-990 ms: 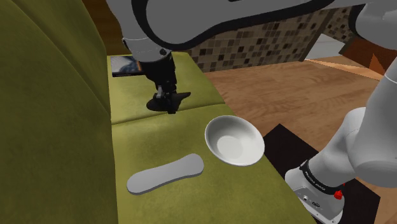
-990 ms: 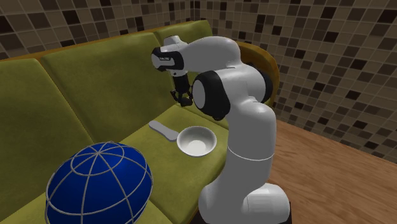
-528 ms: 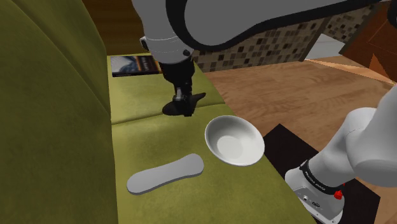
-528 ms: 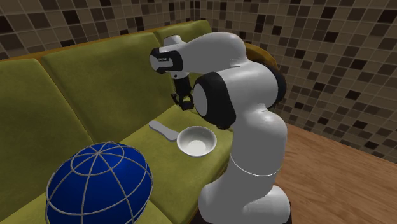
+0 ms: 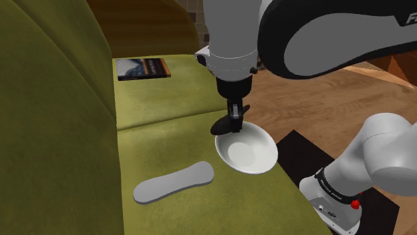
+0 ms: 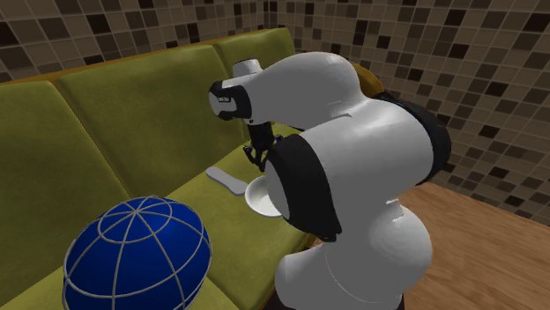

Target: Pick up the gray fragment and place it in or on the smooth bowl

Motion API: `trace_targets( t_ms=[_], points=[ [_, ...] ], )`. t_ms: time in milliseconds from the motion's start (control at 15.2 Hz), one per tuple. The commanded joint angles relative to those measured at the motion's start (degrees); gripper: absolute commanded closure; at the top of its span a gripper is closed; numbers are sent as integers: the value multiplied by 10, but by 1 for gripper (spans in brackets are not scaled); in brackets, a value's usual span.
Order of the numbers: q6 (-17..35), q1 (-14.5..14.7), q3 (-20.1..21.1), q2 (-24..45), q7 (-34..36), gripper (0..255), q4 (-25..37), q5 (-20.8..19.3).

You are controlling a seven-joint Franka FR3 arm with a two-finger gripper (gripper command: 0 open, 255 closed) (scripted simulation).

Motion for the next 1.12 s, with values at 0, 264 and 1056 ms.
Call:
trace_targets(
  t_ms=[0, 264, 1056],
  points=[
    [-5, 6, -7, -54, -12, 255, -46, 17],
    [5, 18, -15, -117, -25, 255, -116, 35],
    [92, 18, -3, -91, -13, 255, -178, 36]
  ],
)
